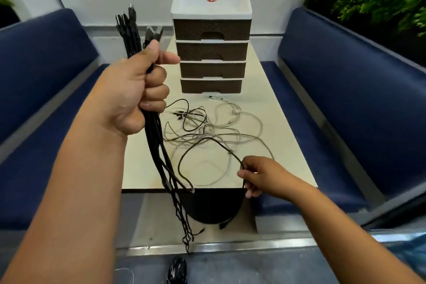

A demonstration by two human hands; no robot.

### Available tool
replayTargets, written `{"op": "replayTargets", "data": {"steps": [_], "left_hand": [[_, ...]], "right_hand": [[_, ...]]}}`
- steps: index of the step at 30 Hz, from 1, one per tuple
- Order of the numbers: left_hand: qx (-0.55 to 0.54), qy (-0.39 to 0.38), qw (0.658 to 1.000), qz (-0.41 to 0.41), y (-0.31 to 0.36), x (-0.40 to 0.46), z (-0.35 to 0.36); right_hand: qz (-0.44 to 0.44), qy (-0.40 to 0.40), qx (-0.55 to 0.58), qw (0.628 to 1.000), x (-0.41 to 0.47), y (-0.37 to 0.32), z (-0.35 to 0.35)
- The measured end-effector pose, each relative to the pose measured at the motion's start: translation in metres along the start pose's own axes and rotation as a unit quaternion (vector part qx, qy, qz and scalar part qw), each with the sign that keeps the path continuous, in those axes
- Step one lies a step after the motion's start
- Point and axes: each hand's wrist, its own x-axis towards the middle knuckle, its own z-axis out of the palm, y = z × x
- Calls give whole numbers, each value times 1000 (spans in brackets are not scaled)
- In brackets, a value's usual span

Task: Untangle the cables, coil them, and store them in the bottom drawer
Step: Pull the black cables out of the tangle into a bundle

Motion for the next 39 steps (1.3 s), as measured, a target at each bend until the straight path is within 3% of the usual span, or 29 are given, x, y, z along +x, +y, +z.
{"op": "replayTargets", "data": {"steps": [5, 8, 10, 12, 14, 16, 18, 19, 21, 27, 36, 39], "left_hand": [[-8, 3, 999, 38, 8, -12, 16], [-12, 7, 999, 50, 9, -15, 25], [-14, 6, 998, 53, 9, -17, 29], [-17, 5, 998, 55, 8, -20, 34], [-22, 2, 998, 53, 6, -22, 40], [-32, -2, 998, 49, 2, -23, 48], [-45, -10, 998, 45, -2, -23, 60], [-53, -15, 998, 43, -4, -22, 66], [-69, -22, 997, 40, -7, -19, 78], [-93, -15, 995, 30, -10, -5, 88], [-174, 51, 983, -13, -36, 15, 70], [-221, 66, 973, -30, -43, 20, 55]], "right_hand": [[13, -72, -167, 983, -5, 33, 32], [10, -119, -322, 939, -6, 48, 46], [53, -158, -379, 910, -9, 49, 46], [45, -130, -409, 902, -12, 38, 34], [-38, -10, -319, 947, -16, 13, 17], [-139, 85, -56, 985, -31, -22, 5], [-235, 34, 137, 962, -50, -56, 0], [-263, -11, 161, 951, -57, -69, 2], [-280, -62, 135, 948, -61, -84, 15], [-206, 43, 206, 956, -28, -64, 57], [-144, -9, 182, 973, -4, -28, 56], [-131, 10, 151, 980, 2, -25, 58]]}}
